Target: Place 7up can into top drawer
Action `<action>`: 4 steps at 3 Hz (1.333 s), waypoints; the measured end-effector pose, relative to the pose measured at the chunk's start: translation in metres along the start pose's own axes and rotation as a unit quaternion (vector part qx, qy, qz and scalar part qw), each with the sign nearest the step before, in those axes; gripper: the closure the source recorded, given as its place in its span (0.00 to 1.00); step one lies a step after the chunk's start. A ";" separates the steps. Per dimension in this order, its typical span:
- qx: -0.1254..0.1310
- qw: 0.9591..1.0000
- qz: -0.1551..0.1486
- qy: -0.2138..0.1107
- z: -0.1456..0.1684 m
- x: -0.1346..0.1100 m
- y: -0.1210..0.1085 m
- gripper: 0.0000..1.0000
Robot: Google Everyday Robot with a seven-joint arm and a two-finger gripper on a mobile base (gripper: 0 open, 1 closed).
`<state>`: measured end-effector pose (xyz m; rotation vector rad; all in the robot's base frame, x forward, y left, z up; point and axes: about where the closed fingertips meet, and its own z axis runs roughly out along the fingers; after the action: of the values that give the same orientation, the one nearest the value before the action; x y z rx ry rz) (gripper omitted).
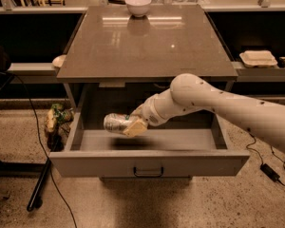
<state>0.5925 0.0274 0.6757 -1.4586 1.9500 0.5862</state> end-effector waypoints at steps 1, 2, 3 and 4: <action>0.003 1.000 0.005 -0.008 0.023 0.007 -0.005 0.86; 0.007 1.000 0.010 -0.015 0.040 0.013 -0.011 0.63; 0.009 1.000 0.012 -0.017 0.049 0.017 -0.015 0.40; 0.013 1.000 0.013 -0.018 0.052 0.019 -0.018 0.16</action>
Offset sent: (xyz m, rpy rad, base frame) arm 0.0275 0.0177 -0.0541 0.0467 -0.0130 -0.0453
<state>0.6172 0.0443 0.6258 -1.3994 1.9442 0.5929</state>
